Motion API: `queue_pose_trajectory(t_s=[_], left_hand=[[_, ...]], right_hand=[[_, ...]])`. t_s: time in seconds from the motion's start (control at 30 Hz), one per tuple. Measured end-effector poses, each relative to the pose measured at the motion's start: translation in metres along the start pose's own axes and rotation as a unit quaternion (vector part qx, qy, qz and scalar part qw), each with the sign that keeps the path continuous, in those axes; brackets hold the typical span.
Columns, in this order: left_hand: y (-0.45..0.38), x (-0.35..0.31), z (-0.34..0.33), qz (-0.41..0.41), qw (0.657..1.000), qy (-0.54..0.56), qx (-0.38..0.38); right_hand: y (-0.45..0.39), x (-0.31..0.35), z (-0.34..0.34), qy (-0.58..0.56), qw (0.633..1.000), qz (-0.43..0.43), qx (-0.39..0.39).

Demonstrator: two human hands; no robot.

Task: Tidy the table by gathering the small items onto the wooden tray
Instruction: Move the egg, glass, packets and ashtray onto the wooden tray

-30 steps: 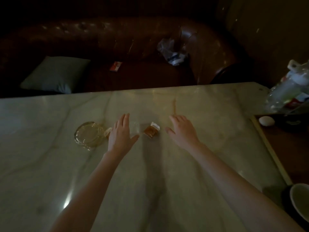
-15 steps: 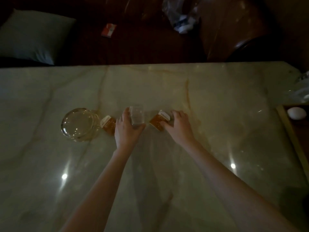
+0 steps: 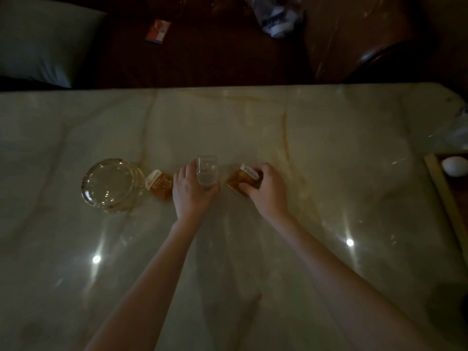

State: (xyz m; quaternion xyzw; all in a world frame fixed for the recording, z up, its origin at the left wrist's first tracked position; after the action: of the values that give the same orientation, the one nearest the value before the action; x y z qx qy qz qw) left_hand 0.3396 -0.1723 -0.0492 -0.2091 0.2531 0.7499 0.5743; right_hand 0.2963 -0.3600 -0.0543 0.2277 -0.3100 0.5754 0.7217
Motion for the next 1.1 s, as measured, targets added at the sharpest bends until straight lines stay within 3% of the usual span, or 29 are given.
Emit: queue_pose_trajectory(t_s=[0.17,0.4,0.7,1.1], left_hand=[[0.01,-0.004,0.002,-0.007,1.0,0.01,0.015],[0.035,-0.015,-0.006,-0.035,0.998,0.013,0.045],[0.081,-0.086,-0.005,-0.086,0.992,0.067,0.068],[0.177,-0.22,-0.061,-0.152,0.978,0.095,0.11]], right_hand=[[0.008,-0.014,0.012,-0.127,0.988,-0.074,-0.055],[0.032,-0.027,0.036,-0.346,0.918,-0.172,-0.085],[0.062,-0.05,0.101,-0.362,0.909,-0.17,-0.119],[0.104,-0.14,0.266,-0.358,0.895,-0.164,-0.208]])
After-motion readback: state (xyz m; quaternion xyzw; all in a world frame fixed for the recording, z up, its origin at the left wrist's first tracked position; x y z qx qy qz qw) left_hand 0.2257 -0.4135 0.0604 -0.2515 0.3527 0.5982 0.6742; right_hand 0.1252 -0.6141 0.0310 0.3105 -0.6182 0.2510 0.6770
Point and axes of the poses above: each hand's wrist, its own y-axis away from the middle knuckle, its own z-axis out of the back of the hand, x = y × z, the point moved 9 cm from there along -y, towards the middle knuckle, and after that the axes turned 14 degrees about z, right-handed, at the moved point
